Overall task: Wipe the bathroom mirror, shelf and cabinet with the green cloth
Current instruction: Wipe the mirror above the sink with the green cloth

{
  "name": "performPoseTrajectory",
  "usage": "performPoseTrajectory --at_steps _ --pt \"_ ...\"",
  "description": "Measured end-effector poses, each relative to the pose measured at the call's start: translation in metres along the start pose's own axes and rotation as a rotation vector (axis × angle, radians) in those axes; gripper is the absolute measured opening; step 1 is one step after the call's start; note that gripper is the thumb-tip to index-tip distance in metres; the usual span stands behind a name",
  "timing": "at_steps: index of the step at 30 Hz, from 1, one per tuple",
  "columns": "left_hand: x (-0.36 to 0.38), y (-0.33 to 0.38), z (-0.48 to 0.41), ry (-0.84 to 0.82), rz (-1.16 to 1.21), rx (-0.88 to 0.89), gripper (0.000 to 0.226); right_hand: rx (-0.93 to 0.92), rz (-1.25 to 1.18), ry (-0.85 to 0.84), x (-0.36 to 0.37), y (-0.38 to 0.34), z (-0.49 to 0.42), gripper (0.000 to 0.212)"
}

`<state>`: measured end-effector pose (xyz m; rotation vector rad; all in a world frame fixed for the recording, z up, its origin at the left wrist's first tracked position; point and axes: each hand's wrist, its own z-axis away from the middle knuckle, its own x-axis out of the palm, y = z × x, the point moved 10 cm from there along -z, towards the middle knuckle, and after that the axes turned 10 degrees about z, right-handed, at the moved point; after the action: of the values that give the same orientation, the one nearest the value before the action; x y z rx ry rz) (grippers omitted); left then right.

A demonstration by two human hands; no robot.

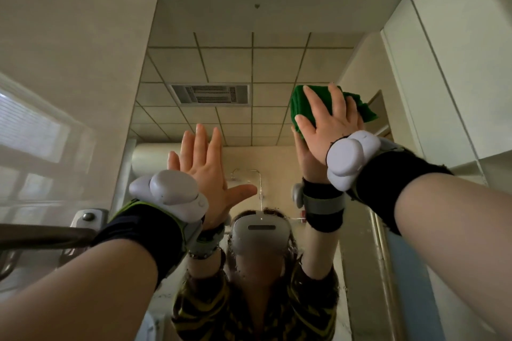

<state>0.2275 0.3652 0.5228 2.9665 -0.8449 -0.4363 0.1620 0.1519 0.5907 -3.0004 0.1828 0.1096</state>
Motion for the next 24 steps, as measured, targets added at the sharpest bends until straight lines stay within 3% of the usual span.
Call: performPoseTrajectory --at_steps 6,10,24 --pt "0.001 0.000 0.001 -0.030 0.003 -0.015 0.122 0.065 -0.034 0.027 -0.002 -0.012 0.010 0.055" --pt "-0.001 0.003 0.001 -0.040 0.025 -0.015 0.120 -0.046 -0.021 0.025 0.003 -0.033 0.024 0.055" --pt "-0.007 0.010 0.006 -0.028 0.046 -0.022 0.118 -0.174 -0.071 -0.053 0.016 -0.063 0.046 0.055"
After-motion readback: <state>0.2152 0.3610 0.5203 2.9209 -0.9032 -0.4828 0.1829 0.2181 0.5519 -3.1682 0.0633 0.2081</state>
